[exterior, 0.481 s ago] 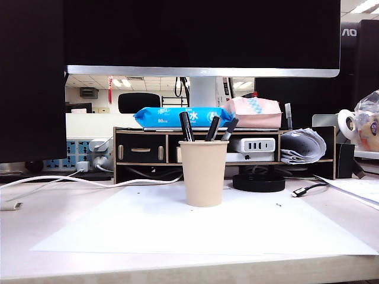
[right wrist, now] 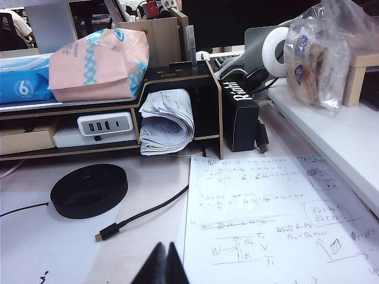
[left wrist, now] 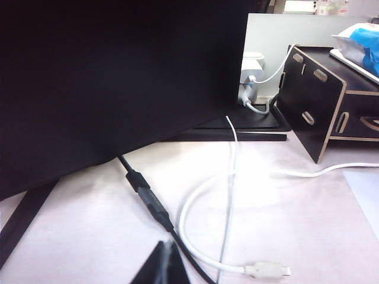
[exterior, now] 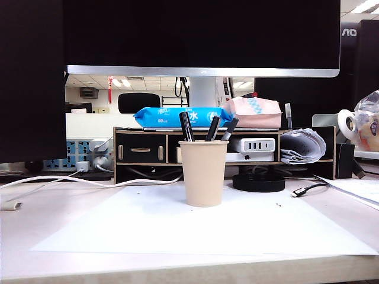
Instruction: Pick up the marker from the paper cup and put it on the table.
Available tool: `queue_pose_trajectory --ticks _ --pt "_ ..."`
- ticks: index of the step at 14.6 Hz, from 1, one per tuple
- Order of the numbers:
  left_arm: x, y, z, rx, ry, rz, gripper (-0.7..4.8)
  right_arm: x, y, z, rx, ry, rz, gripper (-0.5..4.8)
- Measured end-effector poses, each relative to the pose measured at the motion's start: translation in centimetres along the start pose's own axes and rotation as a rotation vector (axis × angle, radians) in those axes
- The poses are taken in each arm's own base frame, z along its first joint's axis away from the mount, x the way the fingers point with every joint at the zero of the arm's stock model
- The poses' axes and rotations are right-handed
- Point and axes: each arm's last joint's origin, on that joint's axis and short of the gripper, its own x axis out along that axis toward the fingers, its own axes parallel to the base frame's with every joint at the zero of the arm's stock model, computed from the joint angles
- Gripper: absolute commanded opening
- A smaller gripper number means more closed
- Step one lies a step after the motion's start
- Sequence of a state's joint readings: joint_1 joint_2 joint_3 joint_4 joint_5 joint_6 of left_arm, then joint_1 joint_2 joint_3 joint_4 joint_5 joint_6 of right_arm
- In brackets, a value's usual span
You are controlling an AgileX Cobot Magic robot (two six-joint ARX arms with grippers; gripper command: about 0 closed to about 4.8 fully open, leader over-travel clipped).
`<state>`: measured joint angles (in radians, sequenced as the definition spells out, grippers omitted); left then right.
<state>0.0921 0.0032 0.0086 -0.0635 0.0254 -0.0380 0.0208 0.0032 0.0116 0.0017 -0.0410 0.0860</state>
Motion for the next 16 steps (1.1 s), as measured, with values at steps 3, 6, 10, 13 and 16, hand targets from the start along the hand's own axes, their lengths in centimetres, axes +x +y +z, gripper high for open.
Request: queue_pose_trajectory --ticks 3,6,10,13,16 --pt "-0.1 -1.3 -0.1 0.008 0.005 -0.126 -0.04 0.0 0.0 0.0 0.0 0.0 0.0 -0.05" --pt "-0.5 -3.3 -0.2 0.02 0.013 -0.335 -0.04 0.0 0.0 0.0 0.0 0.0 0.0 -0.05" --pt "-1.6 -5.5 -0.3 0.035 0.024 -0.597 -0.04 0.0 0.0 0.0 0.0 0.0 0.0 -0.05" --pt "-1.8 -5.8 -0.3 0.037 0.025 -0.637 -0.05 0.0 0.0 0.0 0.0 0.0 0.0 -0.05" --pt "-1.8 -5.8 -0.3 0.037 0.025 -0.634 -0.04 0.0 0.0 0.0 0.0 0.0 0.0 -0.05"
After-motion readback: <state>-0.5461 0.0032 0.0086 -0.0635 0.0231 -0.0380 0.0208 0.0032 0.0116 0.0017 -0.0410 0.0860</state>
